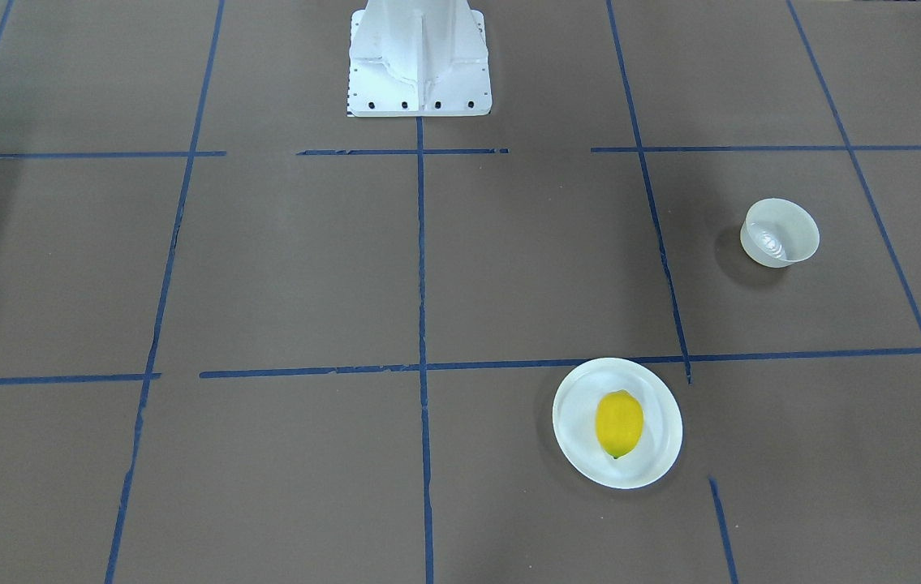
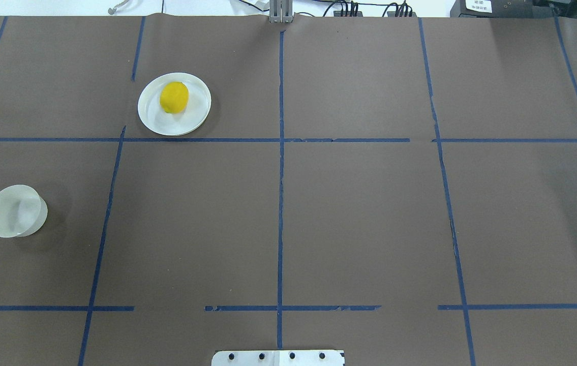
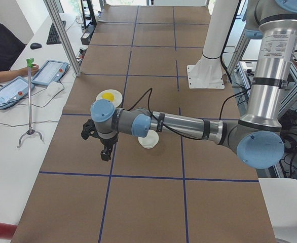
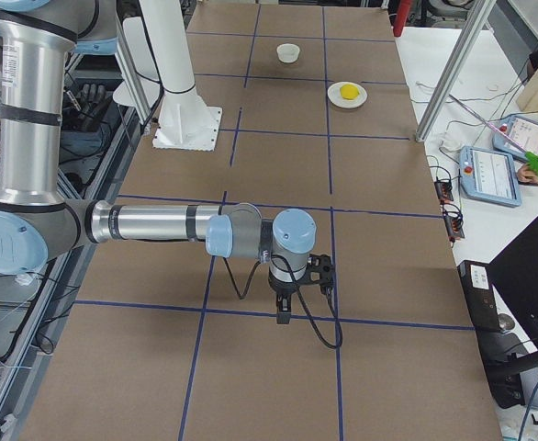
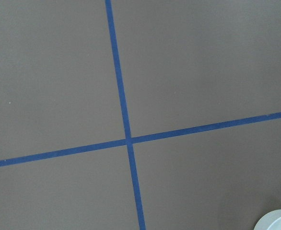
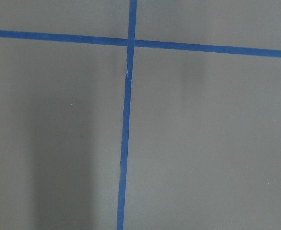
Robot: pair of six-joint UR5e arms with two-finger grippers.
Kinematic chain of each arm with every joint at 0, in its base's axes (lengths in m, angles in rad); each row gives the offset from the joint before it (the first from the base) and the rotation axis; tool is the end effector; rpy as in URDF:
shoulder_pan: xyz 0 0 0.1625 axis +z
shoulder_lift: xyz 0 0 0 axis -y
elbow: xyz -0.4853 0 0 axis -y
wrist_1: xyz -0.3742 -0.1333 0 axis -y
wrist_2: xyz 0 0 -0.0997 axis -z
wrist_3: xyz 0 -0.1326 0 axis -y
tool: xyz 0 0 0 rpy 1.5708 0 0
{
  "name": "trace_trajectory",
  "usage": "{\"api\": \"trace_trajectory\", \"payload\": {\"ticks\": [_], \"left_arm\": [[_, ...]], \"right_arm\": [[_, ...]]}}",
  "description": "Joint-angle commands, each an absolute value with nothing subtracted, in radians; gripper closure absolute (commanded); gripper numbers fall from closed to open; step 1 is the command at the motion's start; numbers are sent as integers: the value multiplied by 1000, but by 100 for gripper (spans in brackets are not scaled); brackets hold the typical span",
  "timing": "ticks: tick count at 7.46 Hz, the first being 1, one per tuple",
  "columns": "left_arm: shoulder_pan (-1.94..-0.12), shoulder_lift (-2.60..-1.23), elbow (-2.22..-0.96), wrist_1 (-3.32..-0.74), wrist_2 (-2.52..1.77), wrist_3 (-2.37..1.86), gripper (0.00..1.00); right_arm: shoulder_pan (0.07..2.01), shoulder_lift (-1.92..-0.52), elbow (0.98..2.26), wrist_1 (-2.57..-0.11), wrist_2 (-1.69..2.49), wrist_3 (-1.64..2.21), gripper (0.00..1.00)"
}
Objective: Move lemon from plate to bowl
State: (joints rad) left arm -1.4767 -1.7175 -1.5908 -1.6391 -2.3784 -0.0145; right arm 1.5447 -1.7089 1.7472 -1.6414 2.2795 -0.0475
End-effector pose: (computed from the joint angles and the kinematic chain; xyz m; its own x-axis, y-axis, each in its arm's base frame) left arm 0.0151 -0.5593 0.6464 0.6736 0.2184 -0.7061 -0.0816 0.9715 0.2226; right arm 0.0365 -0.4046 0.7327 0.7574 -0.0462 0.6513 0.0621 0.9981 -0.0014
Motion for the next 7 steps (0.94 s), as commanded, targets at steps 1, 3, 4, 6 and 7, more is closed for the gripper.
{"api": "trace_trajectory", "payload": {"ticks": [1, 3, 4, 6, 7], "left_arm": [[-1409, -1808, -1598, -1640, -2382, -41, 0], [-1304, -1880, -1598, -1641, -2370, -183, 0], [-1261, -1919, -1597, -1641, -2367, -268, 0], [-1186, -2002, -1580, -1631, -2290, -397, 0], [-1148, -2055, -1550, -1629, -2290, -472, 0]], "right_arm": [[1545, -1709, 1747, -1641, 2279, -48, 0], [1545, -1709, 1747, -1641, 2279, -48, 0], [1545, -1709, 1747, -1641, 2279, -48, 0], [1545, -1709, 1747, -1641, 2279, -48, 0], [1545, -1709, 1747, -1641, 2279, -48, 0]]}}
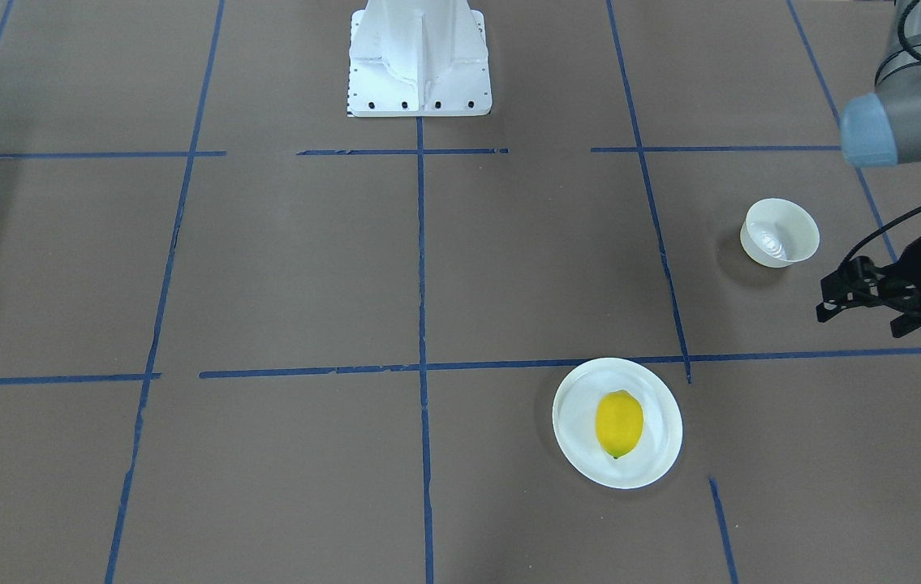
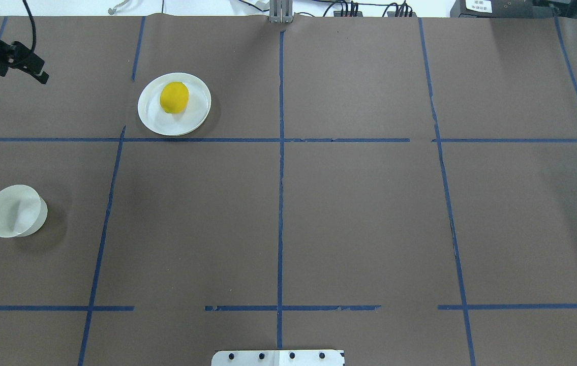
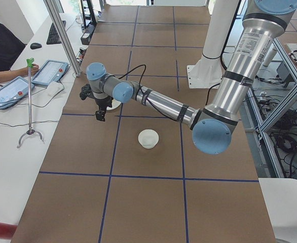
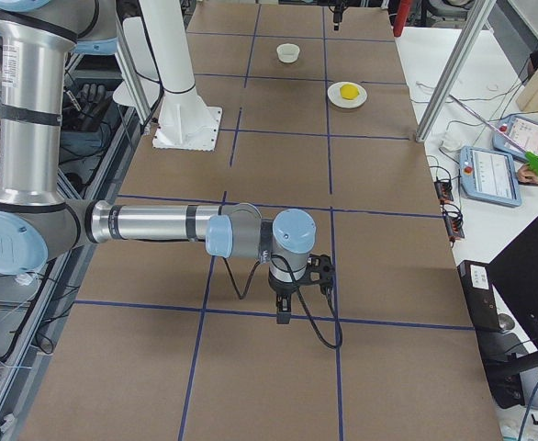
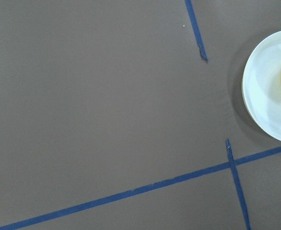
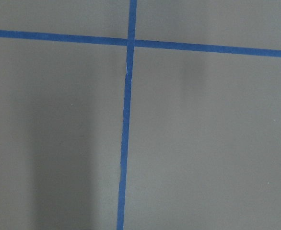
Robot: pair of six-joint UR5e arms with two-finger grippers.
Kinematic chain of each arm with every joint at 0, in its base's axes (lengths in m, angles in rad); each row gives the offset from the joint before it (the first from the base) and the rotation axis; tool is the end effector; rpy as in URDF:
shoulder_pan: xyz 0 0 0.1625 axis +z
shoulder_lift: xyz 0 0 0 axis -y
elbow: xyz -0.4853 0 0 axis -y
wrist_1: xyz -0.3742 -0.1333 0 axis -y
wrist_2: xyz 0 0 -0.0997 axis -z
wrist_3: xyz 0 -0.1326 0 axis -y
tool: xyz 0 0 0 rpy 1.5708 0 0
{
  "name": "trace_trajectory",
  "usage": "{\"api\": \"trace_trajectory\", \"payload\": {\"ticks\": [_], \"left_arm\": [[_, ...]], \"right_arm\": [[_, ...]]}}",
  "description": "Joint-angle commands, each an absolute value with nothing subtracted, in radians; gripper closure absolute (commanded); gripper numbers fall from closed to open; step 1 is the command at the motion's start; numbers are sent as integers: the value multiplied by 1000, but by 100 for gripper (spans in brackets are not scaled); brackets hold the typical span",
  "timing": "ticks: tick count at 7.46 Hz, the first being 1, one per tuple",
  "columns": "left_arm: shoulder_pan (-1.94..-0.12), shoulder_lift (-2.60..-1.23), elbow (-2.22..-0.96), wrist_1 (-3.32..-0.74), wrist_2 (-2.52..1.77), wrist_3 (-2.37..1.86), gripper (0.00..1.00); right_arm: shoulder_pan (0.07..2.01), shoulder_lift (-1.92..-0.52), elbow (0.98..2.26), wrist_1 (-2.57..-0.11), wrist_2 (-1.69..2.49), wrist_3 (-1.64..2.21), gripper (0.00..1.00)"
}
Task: Move lemon from plate to bowl
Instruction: 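Move the left gripper over the yellow lemon on the white plate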
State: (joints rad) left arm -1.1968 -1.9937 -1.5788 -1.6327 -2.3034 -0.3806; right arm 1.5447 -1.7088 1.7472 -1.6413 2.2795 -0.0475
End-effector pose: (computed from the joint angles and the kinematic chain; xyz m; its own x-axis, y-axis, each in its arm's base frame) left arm 0.2046 -0.6434 0.4884 0.6548 0.2210 -0.7228 -0.0847 0.9717 0.2204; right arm 0.0365 -0.4047 0.7326 0.7574 -0.0464 0.6513 0.0621 0.9981 -0.0012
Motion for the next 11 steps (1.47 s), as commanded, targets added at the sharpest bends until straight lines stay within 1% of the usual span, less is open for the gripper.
{"api": "trace_trajectory", "payload": {"ticks": [1, 5, 7, 8, 11], "left_arm": [[-1132, -2142, -1470, -1615, -2289, -498, 0], [-1020, -2392, -1176, -1666, -2290, -669, 0], [-982, -2410, -1064, -1834, -2255, -760, 0], [-967, -2431, -1004, -1879, -2253, -785, 0], [-930, -2433, -979, -1891, -2217, -796, 0]], "right_arm": [[1545, -1709, 1747, -1641, 2279, -48, 0], [1545, -1709, 1747, -1641, 2279, -48, 0], [1545, -1709, 1749, -1641, 2280, -48, 0], [1545, -1709, 1749, -1641, 2281, -48, 0], [1545, -1709, 1747, -1641, 2281, -48, 0]]}}
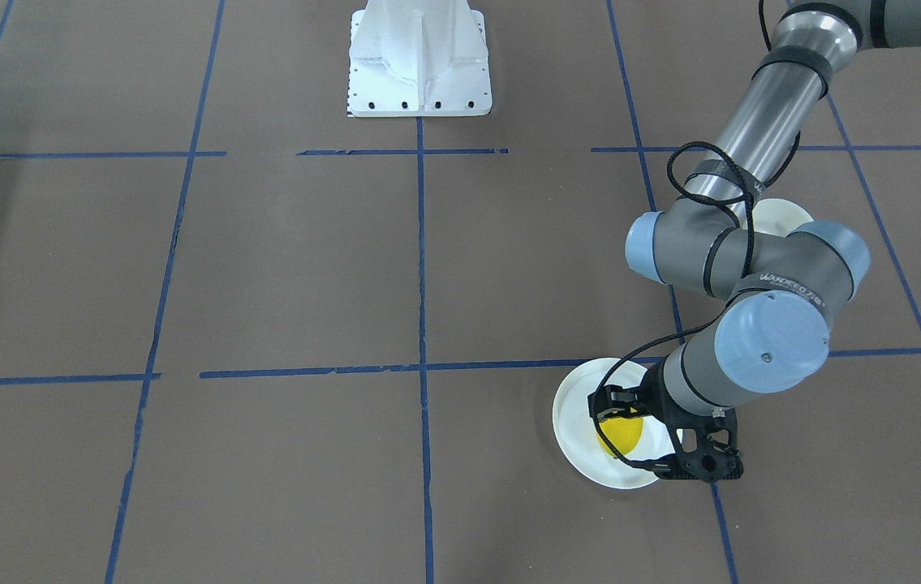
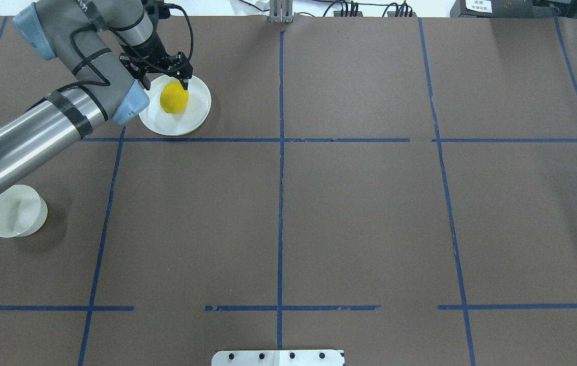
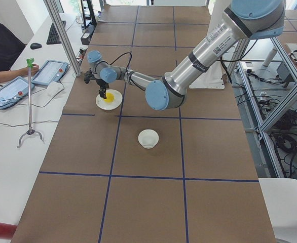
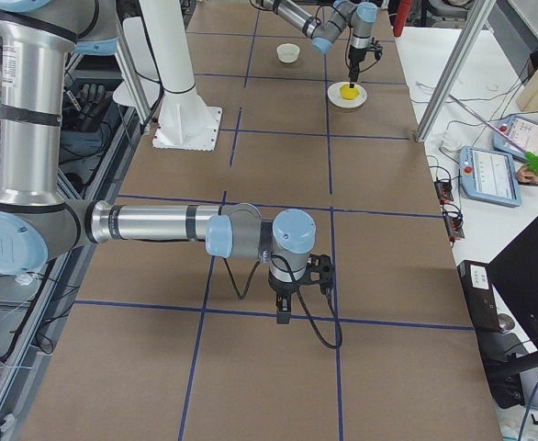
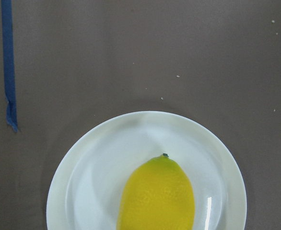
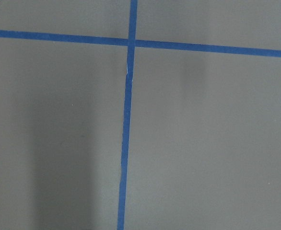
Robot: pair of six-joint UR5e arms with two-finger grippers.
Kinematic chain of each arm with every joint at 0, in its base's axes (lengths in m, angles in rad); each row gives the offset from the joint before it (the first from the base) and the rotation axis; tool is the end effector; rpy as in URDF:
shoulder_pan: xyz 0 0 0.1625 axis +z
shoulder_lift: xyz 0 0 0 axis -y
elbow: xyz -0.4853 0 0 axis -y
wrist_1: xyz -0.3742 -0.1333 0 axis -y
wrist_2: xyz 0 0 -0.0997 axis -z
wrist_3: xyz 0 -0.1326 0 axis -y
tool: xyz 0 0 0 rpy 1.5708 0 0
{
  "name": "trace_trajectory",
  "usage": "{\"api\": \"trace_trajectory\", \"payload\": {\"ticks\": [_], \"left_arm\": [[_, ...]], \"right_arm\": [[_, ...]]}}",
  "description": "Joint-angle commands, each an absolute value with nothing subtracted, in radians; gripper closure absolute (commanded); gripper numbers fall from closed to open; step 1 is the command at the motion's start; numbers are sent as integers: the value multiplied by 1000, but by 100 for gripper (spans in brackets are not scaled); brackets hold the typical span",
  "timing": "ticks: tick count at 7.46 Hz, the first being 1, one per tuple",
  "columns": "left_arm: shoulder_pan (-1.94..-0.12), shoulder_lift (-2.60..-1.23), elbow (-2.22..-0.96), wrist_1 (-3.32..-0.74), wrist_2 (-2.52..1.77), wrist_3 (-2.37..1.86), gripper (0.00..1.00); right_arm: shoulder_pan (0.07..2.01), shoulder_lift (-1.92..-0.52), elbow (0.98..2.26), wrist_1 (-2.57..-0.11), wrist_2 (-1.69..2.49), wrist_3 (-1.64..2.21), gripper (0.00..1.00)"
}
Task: Move lemon from plate to bowl
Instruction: 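Move the left gripper over the yellow lemon on the white plate, then lower the left gripper and close it around the lemon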
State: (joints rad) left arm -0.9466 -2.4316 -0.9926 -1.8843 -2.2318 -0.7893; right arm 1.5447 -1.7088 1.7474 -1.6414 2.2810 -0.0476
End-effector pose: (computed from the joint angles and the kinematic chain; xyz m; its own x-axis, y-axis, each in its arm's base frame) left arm 0.4656 -0.7352 0.4051 0.6526 0.0453 -0.7564 -0.0290 0.9990 0.0348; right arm 0.0363 -0.4047 0.7324 0.7564 -0.0465 0.6524 0.0621 0.9981 -0.0010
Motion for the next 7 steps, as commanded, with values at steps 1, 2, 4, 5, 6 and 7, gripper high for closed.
{"api": "trace_trajectory", "payload": {"ticks": [1, 2, 4, 5, 6, 7], "left_arm": [[-920, -2433, -960, -1928, -2215, -811, 0], [-916, -2433, -915, -1989, -2209, -842, 0], [-907, -2439, -899, -2005, -2204, -848, 0], [-897, -2439, -899, -2005, -2203, -865, 0], [-897, -2441, -899, -2005, -2203, -865, 1], [-897, -2439, -899, -2005, -2201, -867, 15]], "right_arm": [[1545, -1709, 1749, -1641, 2281, -48, 0], [1545, -1709, 1747, -1641, 2280, -48, 0], [1545, -1709, 1747, -1641, 2281, -48, 0], [1545, -1709, 1747, -1641, 2281, -48, 0], [1545, -1709, 1747, -1641, 2281, -48, 0], [1545, -1709, 1747, -1641, 2281, -48, 0]]}}
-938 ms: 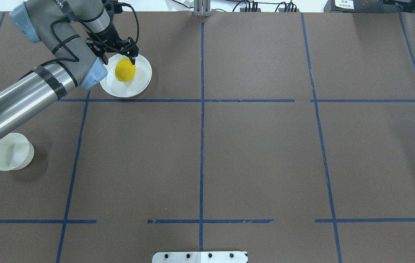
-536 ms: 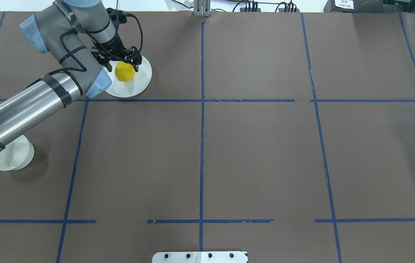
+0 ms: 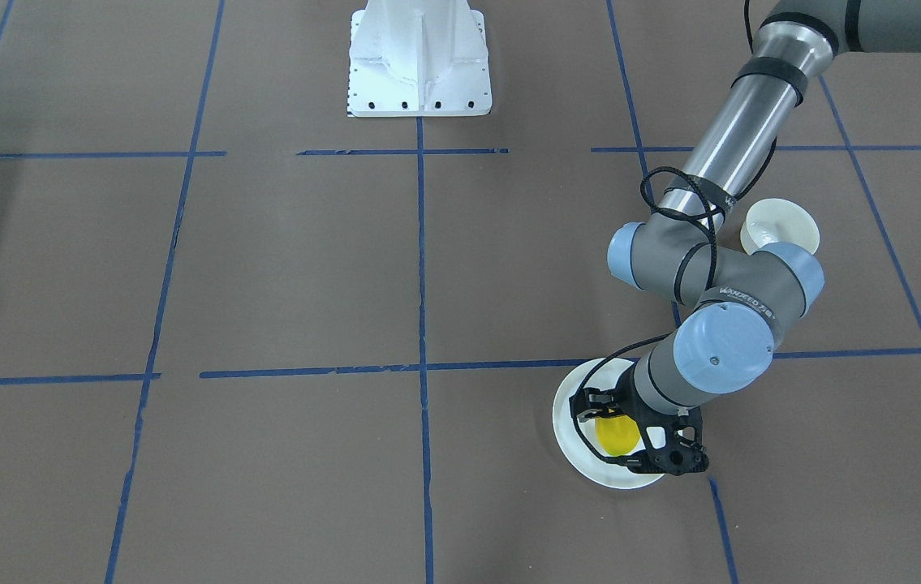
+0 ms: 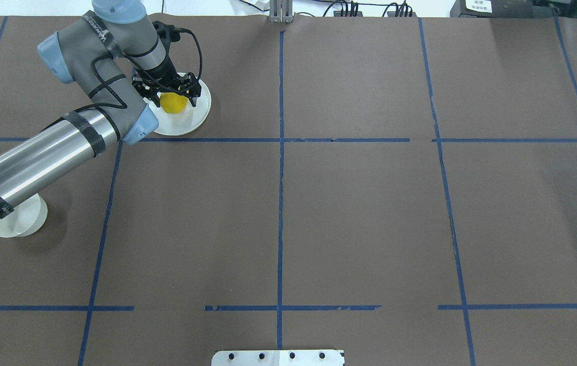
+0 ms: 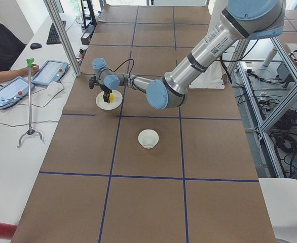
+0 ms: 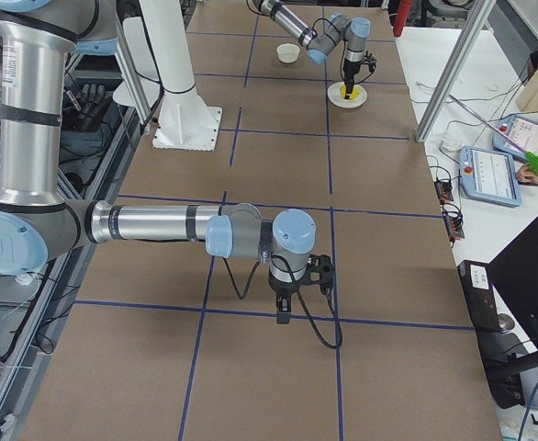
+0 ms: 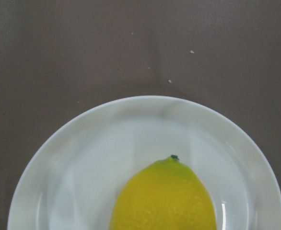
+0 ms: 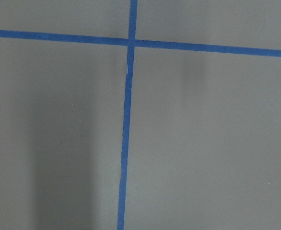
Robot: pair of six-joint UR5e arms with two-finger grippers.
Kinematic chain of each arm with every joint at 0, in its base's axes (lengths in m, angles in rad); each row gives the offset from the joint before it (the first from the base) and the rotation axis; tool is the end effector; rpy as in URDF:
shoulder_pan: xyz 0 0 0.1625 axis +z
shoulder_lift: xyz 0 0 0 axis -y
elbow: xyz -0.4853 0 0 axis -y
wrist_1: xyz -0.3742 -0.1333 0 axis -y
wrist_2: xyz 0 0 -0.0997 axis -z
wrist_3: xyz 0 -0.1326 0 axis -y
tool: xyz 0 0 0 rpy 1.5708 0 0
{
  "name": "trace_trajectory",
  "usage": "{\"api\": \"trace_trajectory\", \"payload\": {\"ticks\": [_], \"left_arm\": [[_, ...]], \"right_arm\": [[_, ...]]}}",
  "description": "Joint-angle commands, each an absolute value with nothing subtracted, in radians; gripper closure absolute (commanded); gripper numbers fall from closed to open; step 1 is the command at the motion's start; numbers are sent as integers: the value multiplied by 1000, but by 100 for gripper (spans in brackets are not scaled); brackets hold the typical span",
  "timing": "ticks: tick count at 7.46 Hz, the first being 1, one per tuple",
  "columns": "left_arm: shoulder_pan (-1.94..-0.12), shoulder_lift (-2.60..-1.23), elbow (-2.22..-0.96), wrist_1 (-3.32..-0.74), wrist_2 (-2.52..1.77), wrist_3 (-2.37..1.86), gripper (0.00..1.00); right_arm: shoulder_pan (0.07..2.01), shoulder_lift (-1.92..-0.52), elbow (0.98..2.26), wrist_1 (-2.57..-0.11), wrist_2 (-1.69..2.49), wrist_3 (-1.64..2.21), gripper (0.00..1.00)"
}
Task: Move lemon from plate to bowl
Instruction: 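Lower the left gripper and close it around the lemon, then lift the lemon with the left gripper and carry it toward the white bowl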
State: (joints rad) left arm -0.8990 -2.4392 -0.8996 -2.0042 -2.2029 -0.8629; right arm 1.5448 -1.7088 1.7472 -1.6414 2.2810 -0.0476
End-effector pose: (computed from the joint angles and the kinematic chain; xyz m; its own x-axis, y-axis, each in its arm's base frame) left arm 0.5053 -0.7238 0.4303 0.6515 0.0235 -0.7583 -0.0118 0.9997 0.0209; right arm 0.0363 -0.4047 0.7325 0.7564 -0.0463 0.6524 0.0620 0.9981 -0.0012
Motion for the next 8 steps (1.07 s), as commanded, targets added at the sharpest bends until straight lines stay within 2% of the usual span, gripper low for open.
{"api": "trace_trajectory", "payload": {"ticks": [1, 2, 4, 8], "left_arm": [[-899, -2439, -899, -2005, -2188, -865, 57], [-907, -2439, -902, -2002, -2189, -865, 97], [-962, -2412, -984, -1984, -2194, -868, 100], [-980, -2024, -1554, -1789, -2183, -861, 100]], "right_arm": [[1545, -1709, 1747, -1641, 2280, -48, 0], [1545, -1709, 1747, -1641, 2281, -48, 0], [1545, -1709, 1747, -1641, 2279, -48, 0], [1545, -1709, 1747, -1641, 2279, -48, 0]]}}
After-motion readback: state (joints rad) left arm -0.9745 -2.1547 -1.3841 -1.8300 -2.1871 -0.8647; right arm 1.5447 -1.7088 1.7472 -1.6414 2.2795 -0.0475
